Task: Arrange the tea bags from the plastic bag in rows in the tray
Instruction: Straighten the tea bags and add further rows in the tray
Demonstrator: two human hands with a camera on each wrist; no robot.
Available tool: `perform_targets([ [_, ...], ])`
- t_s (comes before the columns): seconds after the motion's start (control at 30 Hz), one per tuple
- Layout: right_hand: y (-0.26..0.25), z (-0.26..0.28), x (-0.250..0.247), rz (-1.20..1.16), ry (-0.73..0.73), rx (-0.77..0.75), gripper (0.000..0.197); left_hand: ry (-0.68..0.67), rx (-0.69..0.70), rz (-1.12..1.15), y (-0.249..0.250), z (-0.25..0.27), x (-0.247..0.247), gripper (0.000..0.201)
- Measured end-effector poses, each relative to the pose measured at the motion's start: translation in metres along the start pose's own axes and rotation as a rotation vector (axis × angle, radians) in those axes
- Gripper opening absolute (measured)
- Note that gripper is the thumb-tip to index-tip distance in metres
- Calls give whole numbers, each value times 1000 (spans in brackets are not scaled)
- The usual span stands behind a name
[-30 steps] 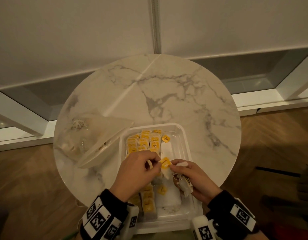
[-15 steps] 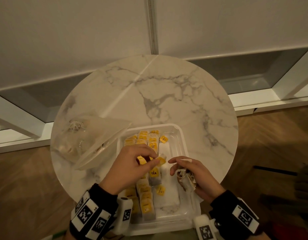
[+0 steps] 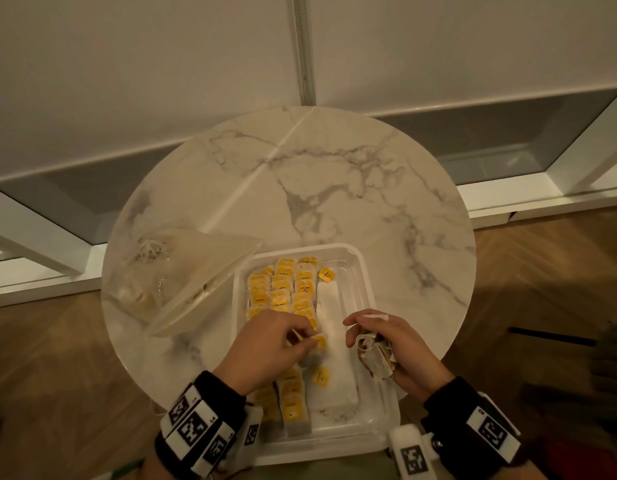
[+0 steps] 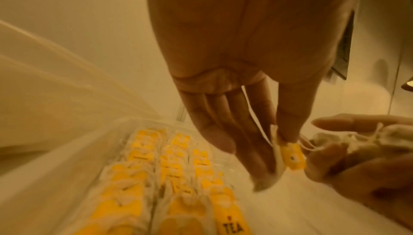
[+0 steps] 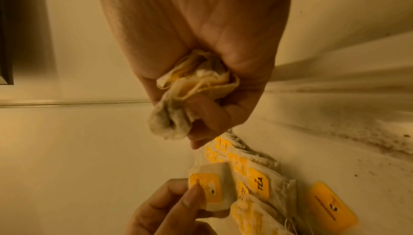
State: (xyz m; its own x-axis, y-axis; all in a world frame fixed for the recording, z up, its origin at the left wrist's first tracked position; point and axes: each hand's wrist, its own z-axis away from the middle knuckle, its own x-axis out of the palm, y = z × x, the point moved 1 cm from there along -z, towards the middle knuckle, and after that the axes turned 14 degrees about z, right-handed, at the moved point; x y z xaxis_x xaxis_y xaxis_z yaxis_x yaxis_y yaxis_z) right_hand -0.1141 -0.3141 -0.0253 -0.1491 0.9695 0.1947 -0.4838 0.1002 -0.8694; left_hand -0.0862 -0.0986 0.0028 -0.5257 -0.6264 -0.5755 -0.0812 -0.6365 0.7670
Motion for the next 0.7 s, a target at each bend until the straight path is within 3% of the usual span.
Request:
perform_targets([
  [0.1, 1, 0, -1, 3, -4, -5, 33, -105, 2, 48, -1, -1, 0, 11],
  [0.2, 1, 0, -1, -4, -9, 2, 34, -131, -5, -112, -4, -1, 4, 16],
  [0.4, 1, -1, 0, 11, -11, 8, 33, -274, -43, -194, -4, -2, 22, 22],
  [0.5, 1, 0, -1, 3, -7, 6, 28, -258, -62, -215, -4, -3, 28, 21],
  [0.7, 2, 0, -2, 1, -9, 6, 24, -104, -99, -461, -5, -10, 31, 18],
])
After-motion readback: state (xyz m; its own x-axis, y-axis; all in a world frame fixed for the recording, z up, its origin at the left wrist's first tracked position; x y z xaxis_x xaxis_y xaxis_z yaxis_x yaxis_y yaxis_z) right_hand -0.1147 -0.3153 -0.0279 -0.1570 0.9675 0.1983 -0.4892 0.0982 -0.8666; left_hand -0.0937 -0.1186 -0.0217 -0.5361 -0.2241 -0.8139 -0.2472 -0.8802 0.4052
